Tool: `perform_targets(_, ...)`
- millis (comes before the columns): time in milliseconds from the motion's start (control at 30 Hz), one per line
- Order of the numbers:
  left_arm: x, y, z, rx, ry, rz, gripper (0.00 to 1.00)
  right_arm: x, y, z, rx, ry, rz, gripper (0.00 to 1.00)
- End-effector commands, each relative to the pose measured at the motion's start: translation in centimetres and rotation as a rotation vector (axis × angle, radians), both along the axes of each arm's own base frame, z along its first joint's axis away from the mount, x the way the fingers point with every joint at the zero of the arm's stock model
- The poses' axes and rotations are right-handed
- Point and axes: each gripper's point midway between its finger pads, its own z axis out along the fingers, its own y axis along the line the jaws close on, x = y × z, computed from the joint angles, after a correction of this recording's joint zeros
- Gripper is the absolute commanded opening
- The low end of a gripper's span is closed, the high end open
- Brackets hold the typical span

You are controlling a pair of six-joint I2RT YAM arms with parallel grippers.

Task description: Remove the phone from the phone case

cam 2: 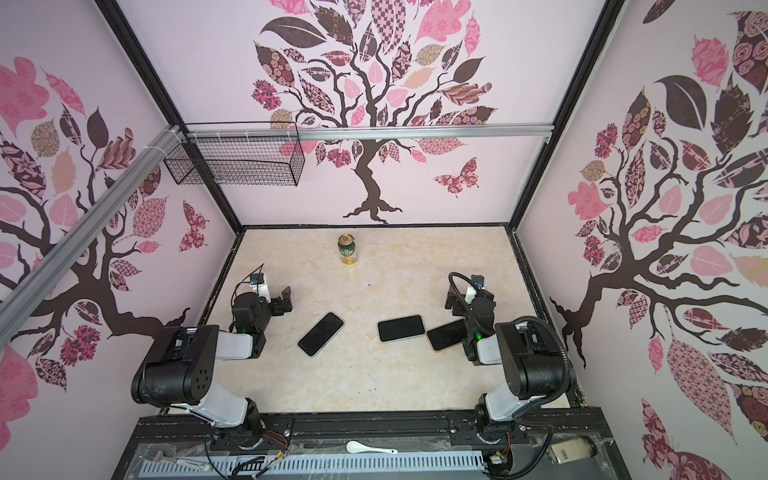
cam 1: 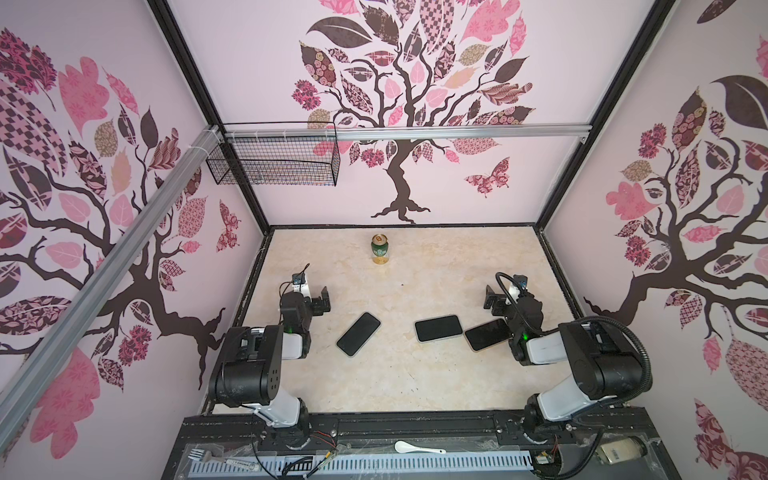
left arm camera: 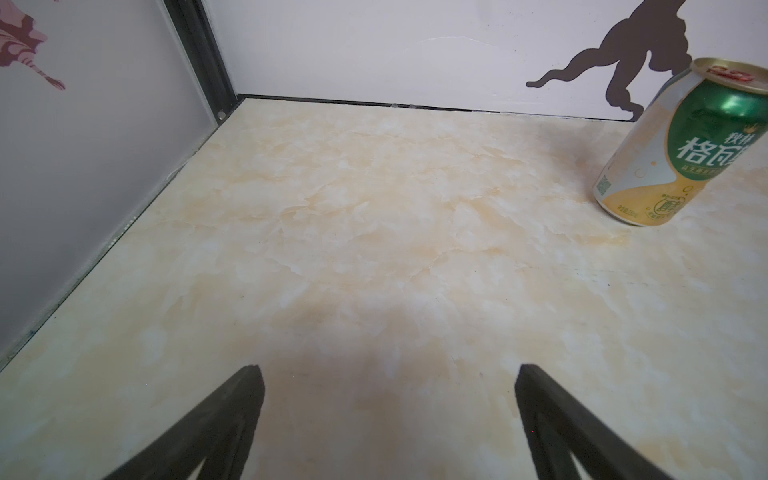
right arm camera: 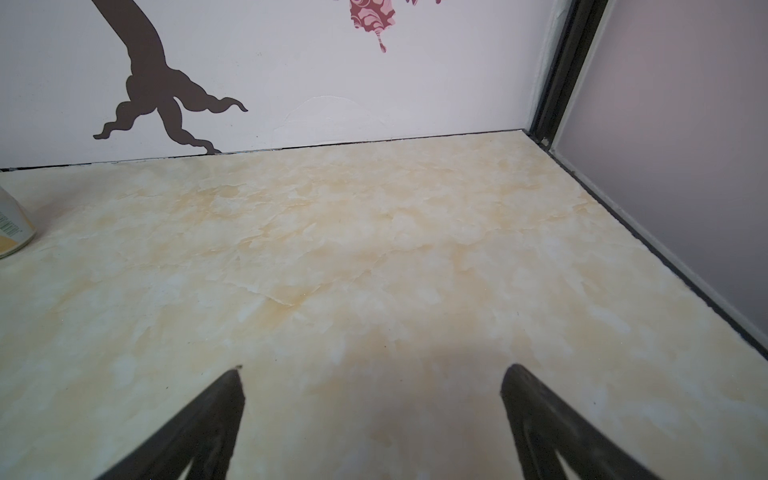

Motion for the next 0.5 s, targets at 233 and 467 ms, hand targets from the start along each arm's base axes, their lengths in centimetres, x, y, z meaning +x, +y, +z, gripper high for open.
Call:
perform_targets(233,-0.9,-1.6,3.8,0.128,-0.109,0.018,0.98,-0.6,0.0,2.2,0.007,-0.092,0.005,1.0)
perform_targets(467,-4.4,-4.7,8.8,0.339,-0.151,0.161,0.98,-1.1,-0.3,3.7,0.049,-0.046,-0.026,1.0)
